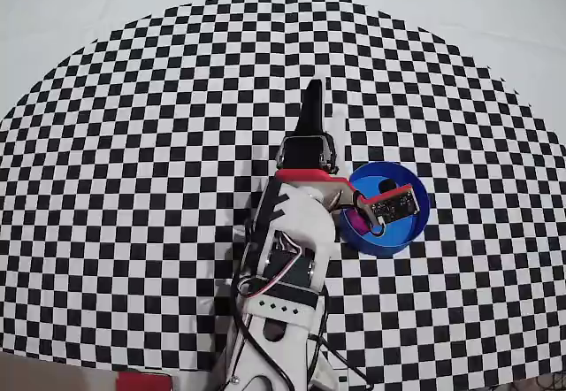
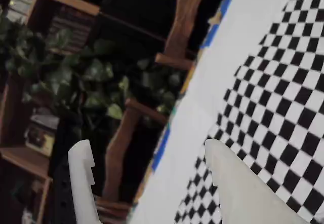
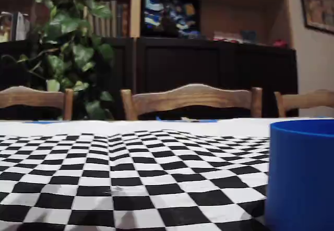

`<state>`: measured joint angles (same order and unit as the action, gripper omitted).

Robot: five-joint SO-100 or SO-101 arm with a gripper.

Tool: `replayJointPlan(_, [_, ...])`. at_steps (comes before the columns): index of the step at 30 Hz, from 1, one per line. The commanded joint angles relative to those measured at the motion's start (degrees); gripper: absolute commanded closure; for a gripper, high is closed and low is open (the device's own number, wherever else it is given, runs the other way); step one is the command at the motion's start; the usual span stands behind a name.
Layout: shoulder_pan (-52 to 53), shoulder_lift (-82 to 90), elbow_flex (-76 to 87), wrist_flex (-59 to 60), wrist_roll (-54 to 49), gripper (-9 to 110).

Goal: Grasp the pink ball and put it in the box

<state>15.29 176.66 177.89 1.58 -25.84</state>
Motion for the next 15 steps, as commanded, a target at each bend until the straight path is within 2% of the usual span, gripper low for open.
replayJointPlan(1, [-4.4,3.1,0.4,2.9,6.0,76])
replayJointPlan(12, [-15.6,9.1,0.0,15.6,18.4,77])
replayJointPlan(15, [-17.3,9.7,0.0,18.3,19.2,86])
